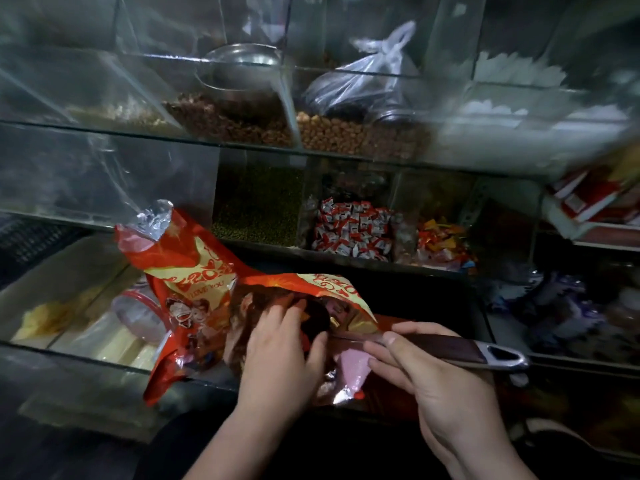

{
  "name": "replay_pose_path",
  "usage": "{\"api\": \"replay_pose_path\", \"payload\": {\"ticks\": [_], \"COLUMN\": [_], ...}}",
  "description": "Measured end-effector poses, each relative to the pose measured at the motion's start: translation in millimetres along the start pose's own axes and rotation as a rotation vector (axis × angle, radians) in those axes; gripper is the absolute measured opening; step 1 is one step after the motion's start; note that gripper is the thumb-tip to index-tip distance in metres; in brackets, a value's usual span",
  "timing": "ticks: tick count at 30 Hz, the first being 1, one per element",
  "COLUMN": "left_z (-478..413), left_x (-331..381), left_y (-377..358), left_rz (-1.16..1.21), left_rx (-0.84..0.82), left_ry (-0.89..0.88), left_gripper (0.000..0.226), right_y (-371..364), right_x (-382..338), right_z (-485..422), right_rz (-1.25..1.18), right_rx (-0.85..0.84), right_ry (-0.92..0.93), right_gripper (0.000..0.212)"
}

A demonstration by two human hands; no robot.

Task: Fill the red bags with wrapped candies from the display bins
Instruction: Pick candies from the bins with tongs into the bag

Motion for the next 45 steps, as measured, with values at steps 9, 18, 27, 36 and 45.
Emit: {"api": "replay_pose_path", "payload": {"ticks": [9,18,27,36,45], "left_z": [4.6,-19.6,-83.9,-130.3,-141.7], "left_x": [0.2,75.6,203.9,264.9,235.2], "left_y": [-2.4,47.7,-21.2,-148.6,-190.8], "left_rz": [-0.026,0.105,0.148,0.217,0.155], "left_rx": [0.05,0.282,0.128,-0.204,-0.335], "left_ry": [0.001,-0.293,-0.654,-0.584,-0.371], "left_gripper": [0.038,0.03,0.02,0.022,0.053], "right_y": [9.8,28.5,89.6,115.4,88.8], "right_x": [-24.8,-84.9,-138.8,-135.6,-134.9], "right_z": [18.1,29.1,-11.5,-74.0,-112.9], "right_rz": [-0.122,-0.239,-0.427,-0.407,0.281], "right_rx": [-0.114,-0.134,0.099,0.279,0.237], "right_ry": [-0.042,0.078,0.258,0.324,0.611], "right_gripper": [0.018,0.013,0.015,0.016,0.026]}}
Point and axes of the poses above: each hand's wrist, its own z-axis away from the middle knuckle, its own y-axis out of the back of the hand, x = y × z, the point moved 10 cm from there along -z, towards the middle knuckle, and after that the axes turned 12 degrees about x, right-handed, at the moved point
